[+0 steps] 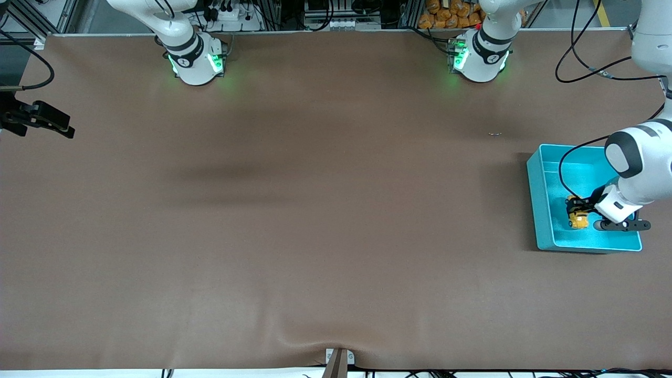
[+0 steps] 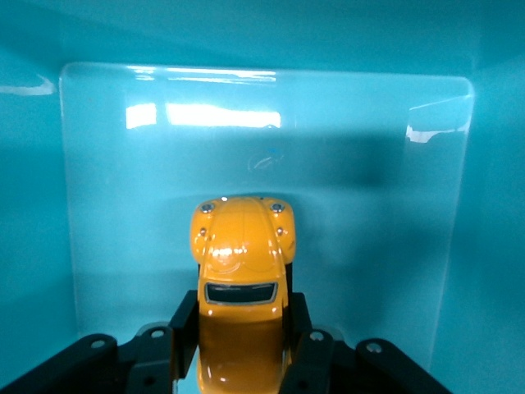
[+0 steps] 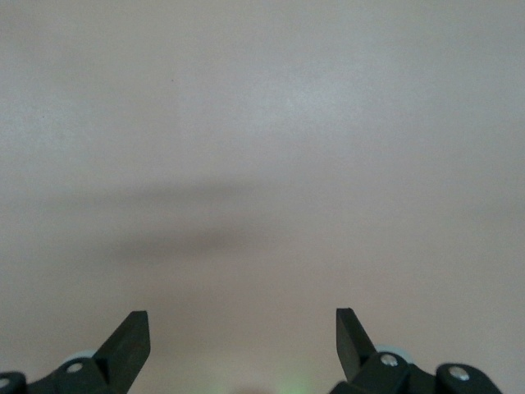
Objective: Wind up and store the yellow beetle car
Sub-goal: 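Lower the car into the teal bin and open the left gripper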
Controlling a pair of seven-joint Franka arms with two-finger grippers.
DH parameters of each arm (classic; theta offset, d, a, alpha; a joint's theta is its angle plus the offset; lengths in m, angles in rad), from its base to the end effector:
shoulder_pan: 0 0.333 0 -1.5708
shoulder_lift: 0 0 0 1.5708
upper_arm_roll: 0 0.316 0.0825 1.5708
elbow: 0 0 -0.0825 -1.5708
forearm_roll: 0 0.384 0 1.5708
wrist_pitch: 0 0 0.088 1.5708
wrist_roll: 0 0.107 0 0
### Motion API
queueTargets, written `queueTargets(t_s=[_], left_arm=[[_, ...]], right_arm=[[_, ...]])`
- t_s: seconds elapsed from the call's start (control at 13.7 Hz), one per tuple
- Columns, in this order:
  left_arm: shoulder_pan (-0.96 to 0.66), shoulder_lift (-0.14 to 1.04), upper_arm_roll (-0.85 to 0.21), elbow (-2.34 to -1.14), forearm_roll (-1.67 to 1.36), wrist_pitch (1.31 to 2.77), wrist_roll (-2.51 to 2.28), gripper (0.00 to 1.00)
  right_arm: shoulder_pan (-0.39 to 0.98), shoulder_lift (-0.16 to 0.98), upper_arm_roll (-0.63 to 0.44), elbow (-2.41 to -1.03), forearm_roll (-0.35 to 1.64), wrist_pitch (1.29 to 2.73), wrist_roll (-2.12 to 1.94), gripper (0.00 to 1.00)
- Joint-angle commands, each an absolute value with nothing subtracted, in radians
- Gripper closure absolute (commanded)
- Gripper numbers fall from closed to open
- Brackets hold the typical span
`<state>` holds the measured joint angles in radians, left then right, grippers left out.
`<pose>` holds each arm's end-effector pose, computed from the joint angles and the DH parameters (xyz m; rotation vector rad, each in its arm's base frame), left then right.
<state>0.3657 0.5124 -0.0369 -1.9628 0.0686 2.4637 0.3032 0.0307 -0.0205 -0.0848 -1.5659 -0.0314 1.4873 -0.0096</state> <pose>0.5827 0.1994 0.2093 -3.1212 0.0366 0.0279 0.5384 -0.0332 0.6309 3.1117 -0.0718 -0.0920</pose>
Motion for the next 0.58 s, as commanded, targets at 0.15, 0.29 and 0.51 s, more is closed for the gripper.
queueTargets(t_s=[0.15,0.29,0.51], left_arm=[[0.373,0.526,-0.038,-1.953,0.063,2.473,0.394,1.00],[0.373,0.528,-0.038,-1.953,0.063,2.473,0.396,1.00],[0.373,0.535,-0.038,-1.953,0.063,2.473,0.394,0.98]], right_arm=[[0.017,-0.034,-0.077,-1.574,-0.046,1.480,-0.021,0.00],[0.015,-0.034,-0.078,-1.572,-0.046,1.479,-0.021,0.00],[0.003,-0.034,-0.078,-1.572,-0.044,1.480,-0.021,0.00]])
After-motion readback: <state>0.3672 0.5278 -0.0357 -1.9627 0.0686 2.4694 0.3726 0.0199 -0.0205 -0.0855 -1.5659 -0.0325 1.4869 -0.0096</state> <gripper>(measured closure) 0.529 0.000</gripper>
